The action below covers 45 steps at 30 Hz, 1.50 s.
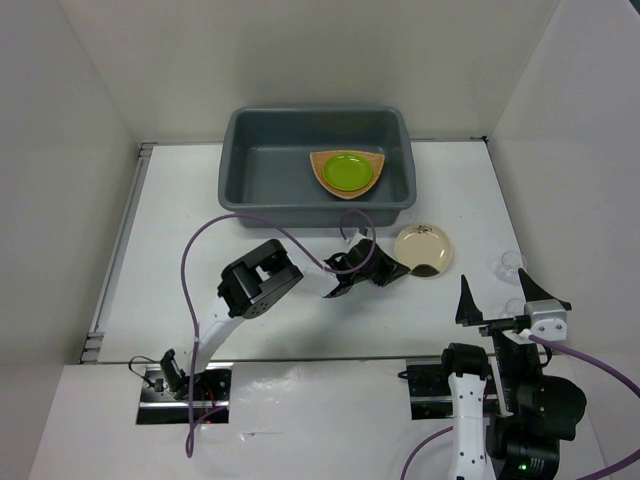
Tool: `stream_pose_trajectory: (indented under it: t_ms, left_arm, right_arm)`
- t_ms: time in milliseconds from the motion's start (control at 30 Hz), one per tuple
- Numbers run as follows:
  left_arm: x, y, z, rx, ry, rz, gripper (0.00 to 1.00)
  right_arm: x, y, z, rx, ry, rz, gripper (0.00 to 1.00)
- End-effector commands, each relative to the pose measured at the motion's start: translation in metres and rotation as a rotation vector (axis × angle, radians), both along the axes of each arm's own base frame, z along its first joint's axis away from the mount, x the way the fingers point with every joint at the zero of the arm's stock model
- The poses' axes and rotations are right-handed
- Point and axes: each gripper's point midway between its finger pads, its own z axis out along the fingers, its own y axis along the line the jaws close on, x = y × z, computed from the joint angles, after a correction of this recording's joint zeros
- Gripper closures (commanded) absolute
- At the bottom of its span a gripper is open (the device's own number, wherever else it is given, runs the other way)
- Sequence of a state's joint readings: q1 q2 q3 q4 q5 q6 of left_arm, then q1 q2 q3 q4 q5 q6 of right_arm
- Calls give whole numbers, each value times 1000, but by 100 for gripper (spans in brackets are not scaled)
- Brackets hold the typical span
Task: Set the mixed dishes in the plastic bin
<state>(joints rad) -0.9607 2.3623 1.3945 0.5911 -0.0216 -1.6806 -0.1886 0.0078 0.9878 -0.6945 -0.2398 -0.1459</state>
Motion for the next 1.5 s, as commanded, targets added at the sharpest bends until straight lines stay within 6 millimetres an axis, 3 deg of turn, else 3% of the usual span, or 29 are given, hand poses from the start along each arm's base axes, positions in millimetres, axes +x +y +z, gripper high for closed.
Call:
stream_pose_trajectory:
  t_ms: [0, 67, 167, 233, 267, 300, 367, 500, 533, 567, 633, 733, 767, 867, 900, 933, 967, 1000, 1067, 1100, 1167, 1200, 1233, 1267, 1300, 1333, 1367, 1400, 1467]
  left_arm:
    - [-5, 19, -7, 86, 20, 10, 100]
    - [-7, 25, -5, 97, 21, 20, 100]
    - [-11, 31, 12, 120, 13, 9, 100]
    - [-12, 32, 36, 116, -13, -1, 100]
    - [-21, 35, 35, 146, 7, -11, 100]
    - [-19, 30, 61, 124, -13, -23, 100]
    - [-29, 31, 69, 180, -1, -61, 100]
    - [-37, 31, 132, 165, -53, -97, 100]
    - [-38, 35, 137, 181, -46, -91, 100]
    - [-36, 35, 168, 151, -86, -84, 100]
    - [-32, 42, 194, 159, -122, -53, 100]
    - [-3, 56, 235, 138, -180, -19, 100]
    - [15, 68, 260, 123, -220, 12, 100]
    - [45, 86, 290, 121, -263, 38, 100]
    - [65, 104, 292, 144, -255, 46, 100]
    - [81, 107, 312, 113, -275, 58, 100]
    - [104, 128, 313, 126, -267, 85, 100]
    - [116, 133, 306, 127, -245, 79, 100]
    - [139, 149, 324, 98, -263, 104, 100]
    - [164, 167, 301, 122, -215, 128, 100]
    - [177, 176, 306, 84, -198, 89, 100]
    - [199, 185, 277, 99, -135, 101, 100]
    - [208, 190, 272, 112, -138, 94, 100]
    - [215, 193, 228, 173, -39, 87, 100]
    - [224, 198, 270, 149, -151, 106, 100]
    - [230, 206, 272, 139, -157, 112, 100]
    - [236, 200, 214, 173, -45, 90, 100]
    - [237, 203, 247, 88, -99, 79, 100]
    - [241, 201, 195, 102, 21, 49, 100]
  right_arm:
    - [-9, 0, 10, 4, -63, -13, 2]
    - [-9, 0, 10, 4, -63, -13, 2]
    - [-9, 0, 10, 4, -63, -13, 2]
    - [-9, 0, 10, 4, -63, -13, 2]
    - [-9, 0, 10, 4, -63, -13, 2]
    - [-9, 0, 10, 4, -63, -13, 2]
    - [-11, 0, 10, 2, -72, -13, 2]
    - [-11, 0, 10, 2, -72, -13, 2]
    - [-11, 0, 10, 2, -72, -13, 2]
    - [-11, 0, 10, 2, -72, -13, 2]
    - [-11, 0, 10, 2, -72, -13, 2]
    - [-14, 1, 11, 1, -81, -12, 2]
    - [-14, 1, 11, 1, -81, -12, 2]
    - [-14, 1, 11, 1, -81, -12, 2]
    - [-14, 1, 11, 1, -81, -12, 2]
    - [-14, 1, 11, 1, -81, -12, 2]
    - [-14, 1, 11, 1, -81, -12, 2]
    - [-14, 1, 11, 1, -81, -12, 2]
    - [-14, 1, 11, 1, -81, -12, 2]
    - [-14, 1, 11, 1, -81, -12, 2]
    - [-14, 1, 11, 1, -81, -12, 2]
    - [-14, 1, 11, 1, -81, -12, 2]
    - [-14, 1, 11, 1, -81, -12, 2]
    - [-14, 0, 11, 0, -81, -22, 2]
    - [-14, 0, 11, 0, -81, -22, 2]
    - [-14, 0, 11, 0, -81, -22, 2]
    - [-14, 0, 11, 0, -81, -22, 2]
    - [-14, 0, 11, 0, -81, -22, 2]
    - [-14, 0, 11, 0, -81, -22, 2]
